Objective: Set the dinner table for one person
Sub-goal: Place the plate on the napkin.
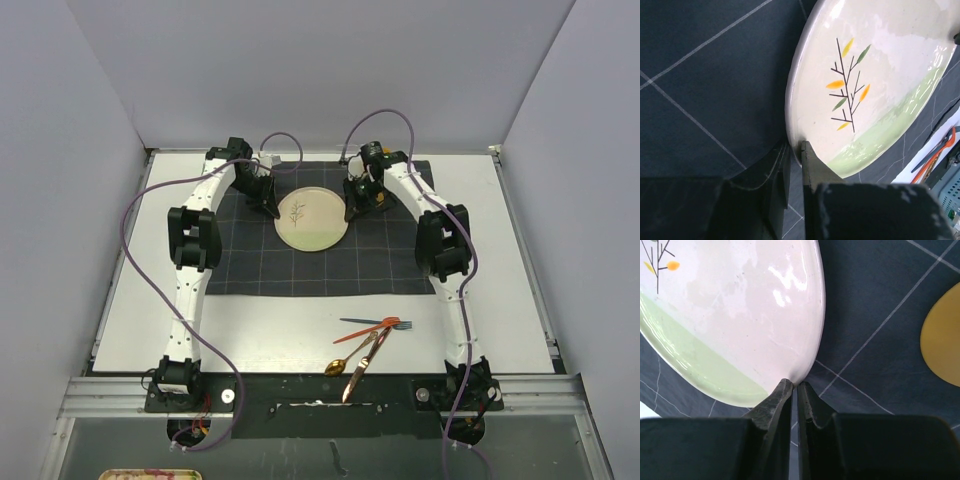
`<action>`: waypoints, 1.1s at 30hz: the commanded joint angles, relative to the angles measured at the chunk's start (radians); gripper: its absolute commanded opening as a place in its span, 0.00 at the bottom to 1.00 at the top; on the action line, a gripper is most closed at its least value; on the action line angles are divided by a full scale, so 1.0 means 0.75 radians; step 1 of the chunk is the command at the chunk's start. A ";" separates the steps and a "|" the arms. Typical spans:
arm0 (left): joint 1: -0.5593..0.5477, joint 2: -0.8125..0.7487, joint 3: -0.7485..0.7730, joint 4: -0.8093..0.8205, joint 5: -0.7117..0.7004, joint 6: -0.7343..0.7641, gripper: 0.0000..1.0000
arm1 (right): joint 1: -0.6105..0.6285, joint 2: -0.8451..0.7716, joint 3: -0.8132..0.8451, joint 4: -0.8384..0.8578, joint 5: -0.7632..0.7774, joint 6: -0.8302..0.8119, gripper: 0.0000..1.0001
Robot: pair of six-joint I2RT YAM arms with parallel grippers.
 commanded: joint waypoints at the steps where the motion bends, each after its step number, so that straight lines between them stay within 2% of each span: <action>1: 0.013 0.020 0.082 0.004 -0.050 0.079 0.00 | 0.010 -0.021 0.102 -0.037 0.003 -0.042 0.03; 25: 0.006 0.022 0.101 -0.020 -0.085 0.089 0.00 | 0.020 -0.016 0.094 -0.029 0.000 -0.060 0.04; 26: 0.004 0.021 0.102 -0.020 -0.086 0.089 0.03 | 0.019 -0.016 0.094 -0.028 0.000 -0.060 0.04; 28: 0.003 0.022 0.102 -0.023 -0.089 0.089 0.16 | 0.020 -0.017 0.094 -0.028 0.003 -0.063 0.04; 33: 0.004 0.009 0.102 -0.037 -0.091 0.089 0.22 | 0.022 -0.022 0.094 -0.028 0.005 -0.064 0.04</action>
